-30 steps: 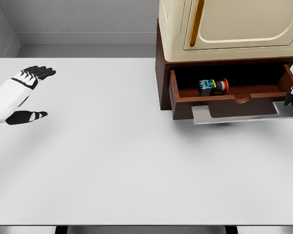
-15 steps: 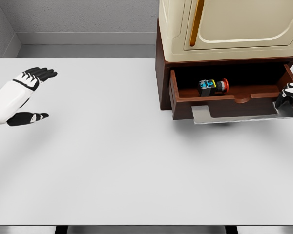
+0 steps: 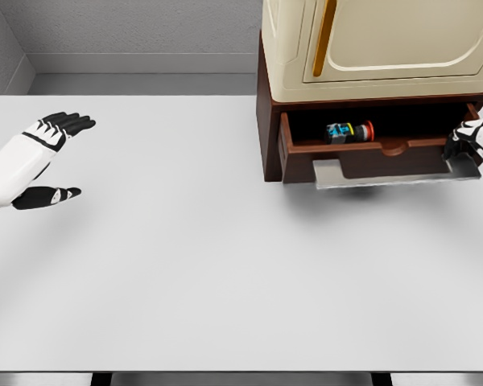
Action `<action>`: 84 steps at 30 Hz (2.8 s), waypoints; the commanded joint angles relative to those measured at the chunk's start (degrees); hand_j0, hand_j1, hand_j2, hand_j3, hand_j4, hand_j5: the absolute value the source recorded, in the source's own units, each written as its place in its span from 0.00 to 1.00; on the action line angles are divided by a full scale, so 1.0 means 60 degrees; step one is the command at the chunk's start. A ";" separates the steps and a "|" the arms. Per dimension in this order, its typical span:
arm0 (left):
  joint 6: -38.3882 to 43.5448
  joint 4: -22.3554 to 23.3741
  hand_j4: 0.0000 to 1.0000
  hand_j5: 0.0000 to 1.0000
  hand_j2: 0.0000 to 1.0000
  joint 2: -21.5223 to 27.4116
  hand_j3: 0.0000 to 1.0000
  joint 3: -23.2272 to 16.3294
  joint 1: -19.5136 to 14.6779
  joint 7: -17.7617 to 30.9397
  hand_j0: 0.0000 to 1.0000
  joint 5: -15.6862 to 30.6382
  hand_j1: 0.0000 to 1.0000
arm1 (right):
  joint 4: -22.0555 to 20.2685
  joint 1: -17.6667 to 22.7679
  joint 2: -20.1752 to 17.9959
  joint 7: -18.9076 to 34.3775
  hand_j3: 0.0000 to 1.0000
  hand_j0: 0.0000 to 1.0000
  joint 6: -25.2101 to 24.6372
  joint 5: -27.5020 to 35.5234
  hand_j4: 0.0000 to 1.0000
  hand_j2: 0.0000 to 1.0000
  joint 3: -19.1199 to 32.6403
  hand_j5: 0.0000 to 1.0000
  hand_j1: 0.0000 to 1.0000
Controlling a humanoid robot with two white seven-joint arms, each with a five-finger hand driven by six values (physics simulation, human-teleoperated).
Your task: Put the switch into the drawer with left arm, and close the drawer with right arm
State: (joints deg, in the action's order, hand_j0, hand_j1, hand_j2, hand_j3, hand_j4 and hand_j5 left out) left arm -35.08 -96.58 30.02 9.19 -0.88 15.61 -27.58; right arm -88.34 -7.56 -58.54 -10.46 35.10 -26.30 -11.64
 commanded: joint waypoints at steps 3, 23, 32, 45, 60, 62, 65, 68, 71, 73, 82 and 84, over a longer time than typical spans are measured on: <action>0.0013 -0.0061 1.00 1.00 1.00 0.0006 1.00 -0.0008 0.0000 -0.0008 1.00 0.0070 1.00 | 0.0265 -0.0073 0.0132 0.0206 0.22 0.22 -0.0017 -0.0128 0.22 0.22 -0.0374 0.22 0.22; 0.0013 -0.0340 1.00 1.00 1.00 -0.0126 1.00 -0.0037 0.0088 0.0006 1.00 0.0070 1.00 | 0.0851 0.0205 -0.1171 0.0191 0.23 0.23 -0.0017 0.0721 0.23 0.23 -0.0374 0.23 0.23; 0.0013 -0.0325 1.00 1.00 1.00 -0.0126 1.00 -0.0037 0.0088 0.0006 1.00 0.0070 1.00 | 0.0881 0.0176 -0.1391 0.0133 0.10 0.10 -0.0017 0.0795 0.10 0.10 -0.0301 0.10 0.10; 0.0013 -0.0325 1.00 1.00 1.00 -0.0126 1.00 -0.0008 0.0088 0.0006 1.00 0.0070 1.00 | 0.0485 0.0396 -0.1157 0.0221 0.09 0.09 -0.0017 0.0677 0.09 0.09 -0.0403 0.09 0.09; 0.0013 -0.0340 1.00 1.00 1.00 -0.0126 1.00 0.0021 0.0146 0.0006 1.00 0.0085 1.00 | 0.0309 0.0117 -0.0146 0.0235 0.08 0.08 -0.0017 0.0238 0.08 0.08 -0.0418 0.08 0.08; 0.0013 -0.0340 1.00 1.00 1.00 -0.0126 1.00 0.0021 0.0146 0.0006 1.00 0.0085 1.00 | 0.0339 0.0030 -0.0087 0.0235 0.08 0.08 -0.0017 0.0223 0.08 0.08 -0.0418 0.08 0.08; 0.0013 -0.0339 1.00 1.00 1.00 -0.0126 1.00 0.0021 0.0146 0.0006 1.00 0.0085 1.00 | 0.0382 -0.0146 0.0059 0.0235 0.08 0.08 -0.0017 0.0194 0.08 0.08 -0.0418 0.08 0.08; 0.0013 -0.0325 1.00 1.00 1.00 -0.0126 1.00 0.0021 0.0146 0.0006 1.00 0.0085 1.00 | 0.0587 -0.0542 0.0528 0.0557 0.08 0.08 -0.0017 0.0121 0.08 0.08 -0.0418 0.08 0.08; 0.0013 -0.0325 1.00 1.00 1.00 -0.0126 1.00 0.0021 0.0146 0.0006 1.00 0.0085 1.00 | 0.0632 -0.0761 0.0631 0.0572 0.09 0.09 -0.0017 0.0150 0.09 0.09 -0.0418 0.09 0.09; 0.0013 -0.0325 1.00 1.00 1.00 -0.0126 1.00 0.0021 0.0146 0.0006 1.00 0.0070 1.00 | 0.0719 -0.0908 0.0601 0.0543 0.09 0.09 -0.0017 0.0194 0.09 0.09 -0.0374 0.09 0.09; 0.0013 -0.0340 1.00 1.00 1.00 -0.0126 1.00 0.0021 0.0146 -0.0008 1.00 0.0085 1.00 | 0.0910 -0.1113 -0.0028 0.0440 0.06 0.06 -0.0017 0.0589 0.06 0.06 -0.0330 0.06 0.06; 0.0013 -0.0325 1.00 1.00 1.00 -0.0126 1.00 0.0021 0.0132 0.0006 1.00 0.0084 1.00 | 0.0822 -0.0996 -0.0556 0.0440 0.01 0.01 -0.0017 0.0619 0.01 0.01 -0.0374 0.01 0.01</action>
State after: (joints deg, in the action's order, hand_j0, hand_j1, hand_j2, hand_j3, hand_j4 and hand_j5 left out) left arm -35.08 -98.53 29.24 9.34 0.00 15.67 -27.59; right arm -83.19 -12.45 -59.27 -7.74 34.99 -23.59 -13.72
